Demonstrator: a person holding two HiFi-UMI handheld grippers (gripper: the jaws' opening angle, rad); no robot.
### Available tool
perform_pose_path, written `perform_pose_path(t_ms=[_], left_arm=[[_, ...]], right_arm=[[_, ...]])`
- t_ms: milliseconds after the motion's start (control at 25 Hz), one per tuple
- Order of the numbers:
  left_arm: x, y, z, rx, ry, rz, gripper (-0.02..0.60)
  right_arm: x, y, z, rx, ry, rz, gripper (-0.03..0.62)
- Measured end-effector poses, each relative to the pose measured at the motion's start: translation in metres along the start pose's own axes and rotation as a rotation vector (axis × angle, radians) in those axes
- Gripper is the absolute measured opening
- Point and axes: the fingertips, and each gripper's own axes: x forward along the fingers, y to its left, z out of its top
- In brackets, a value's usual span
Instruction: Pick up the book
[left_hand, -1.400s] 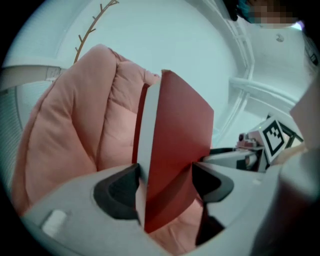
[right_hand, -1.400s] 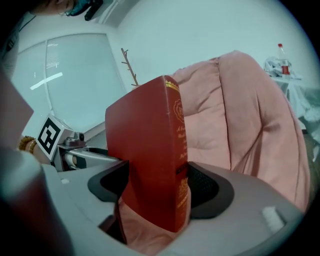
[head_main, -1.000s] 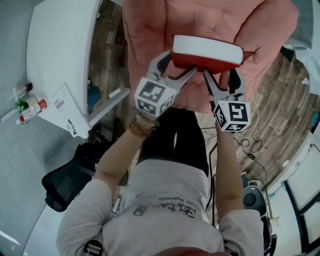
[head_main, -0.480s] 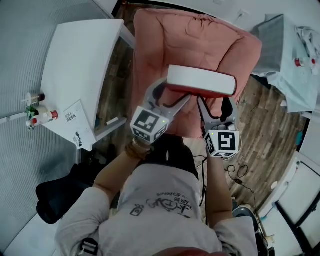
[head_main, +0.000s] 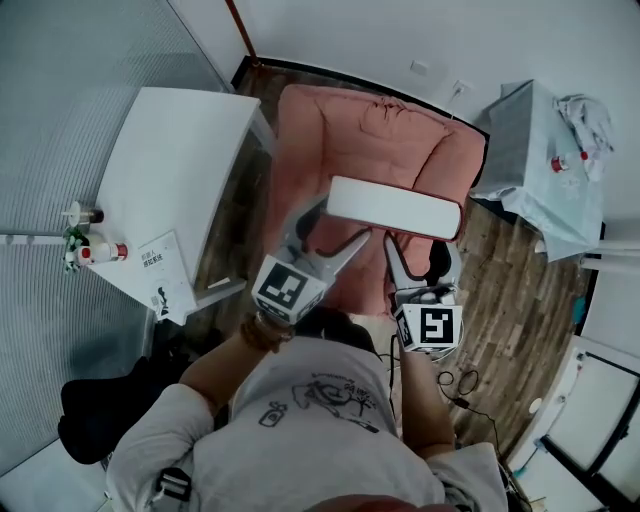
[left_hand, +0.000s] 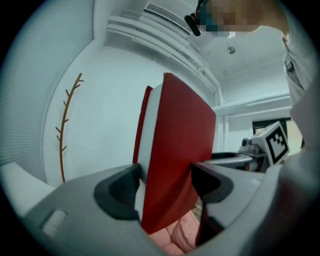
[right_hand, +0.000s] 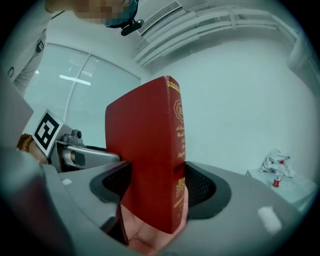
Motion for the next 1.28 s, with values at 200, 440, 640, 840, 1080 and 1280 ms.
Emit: perform_pose_path(t_ms=[200, 440, 640, 840, 1080, 1280], left_arm=[[-0.015, -0.018, 0.042, 0.017, -0.065, 0.006, 0.322], [-0.033, -0.037, 0.074, 0.022, -0.113, 0.009, 0.319], [-0.046, -0.051, 0.094, 0.074, -0.145, 0.004, 0.319], [-0.057, -0.063, 0.108, 0.089, -0.163, 0.008, 0.319], [-0.062, -0.064, 0.11, 0.087, -0.158, 0.006, 0.319], [-0.064, -0.063, 0.105, 0.081, -0.154, 0.005, 0.321]], right_arm=[[-0.022, 0.006, 0.04, -0.022, -0.053, -0.013, 0.337], [-0.046, 0.015, 0.071, -0.046, -0.083, -0.021, 0.334], [-0.063, 0.023, 0.089, -0.053, -0.113, -0.028, 0.334], [-0.076, 0.029, 0.108, -0.053, -0.157, -0.021, 0.331], [-0.08, 0.034, 0.111, -0.065, -0.151, -0.03, 0.325], [-0.078, 0.038, 0.111, -0.057, -0.154, -0.029, 0.325]])
